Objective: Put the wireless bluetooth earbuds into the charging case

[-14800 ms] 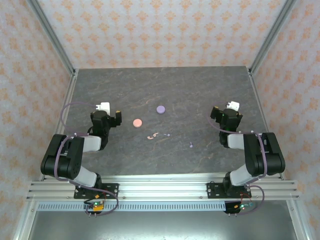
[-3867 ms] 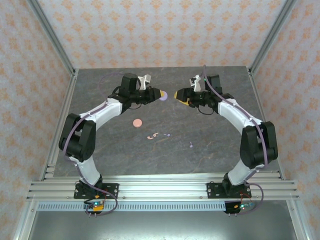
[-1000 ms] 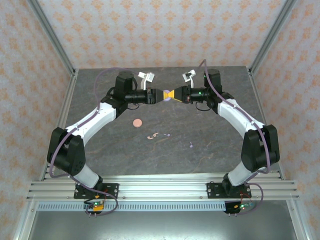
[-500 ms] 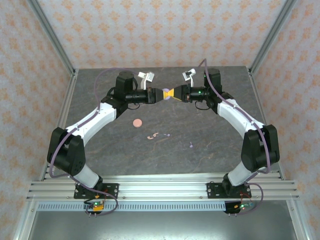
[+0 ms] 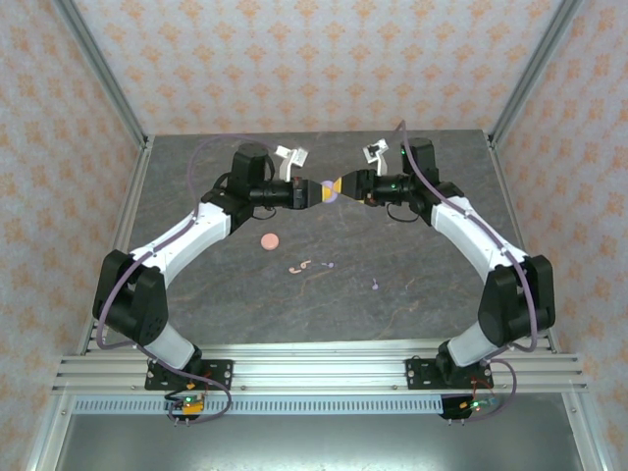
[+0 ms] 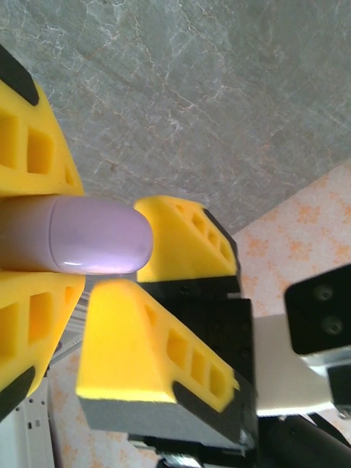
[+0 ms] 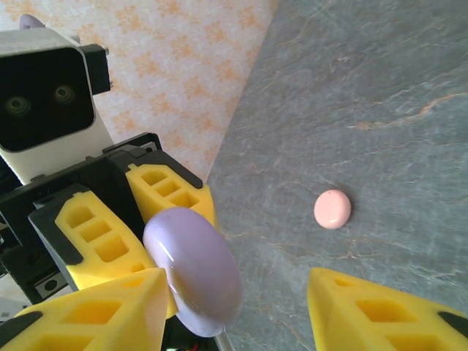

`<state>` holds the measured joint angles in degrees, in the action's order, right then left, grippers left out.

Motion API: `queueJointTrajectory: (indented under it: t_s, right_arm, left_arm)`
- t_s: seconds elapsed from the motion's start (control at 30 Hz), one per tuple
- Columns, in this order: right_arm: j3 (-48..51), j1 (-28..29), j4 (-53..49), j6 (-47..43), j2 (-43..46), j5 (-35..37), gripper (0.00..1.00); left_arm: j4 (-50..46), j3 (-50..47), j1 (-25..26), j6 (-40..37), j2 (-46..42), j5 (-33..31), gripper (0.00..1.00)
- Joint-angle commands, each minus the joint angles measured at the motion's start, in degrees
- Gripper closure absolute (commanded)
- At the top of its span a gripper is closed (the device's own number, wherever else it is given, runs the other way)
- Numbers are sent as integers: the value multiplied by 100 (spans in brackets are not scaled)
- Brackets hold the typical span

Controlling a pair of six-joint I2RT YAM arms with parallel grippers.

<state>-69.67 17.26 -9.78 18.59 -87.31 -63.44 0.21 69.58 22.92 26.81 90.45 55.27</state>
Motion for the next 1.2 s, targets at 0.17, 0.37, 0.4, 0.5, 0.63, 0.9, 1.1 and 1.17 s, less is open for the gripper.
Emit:
queueJointTrajectory:
  t_s: [0.17, 0.37, 0.4, 0.5, 0.63, 0.9, 1.1, 1.17]
  right_arm:
    - [-349, -23, -799, -816, 333, 113, 45]
    - [-482, -16, -1089, -1158, 258, -466, 45]
    - [-487, -6, -1117, -1187, 259, -525, 46]
    - [-515, -5, -1160, -1260, 261, -676, 48]
    - [-507, 6, -1187, -1314, 258, -768, 54]
    - [-493, 14, -980, -1214, 263, -1018, 75]
    - [-476, 13, -726, -1014, 303, -997, 81]
    - [-480, 14, -696, -969, 299, -1019, 81]
  left_arm:
    - [-316, 194, 46, -830, -280, 202, 80]
    - [-651, 549, 40, -1156, -40, 970, 83]
    - [-729, 648, 46, -1144, 62, 1133, 83]
    - [-696, 715, 52, -1083, 172, 1226, 82]
    - [-704, 737, 55, -1081, 134, 1184, 83]
    - [-702, 724, 53, -1020, 119, 1075, 83]
    - [-612, 628, 53, -953, 45, 1010, 75]
    - [-605, 593, 55, -934, 17, 983, 72]
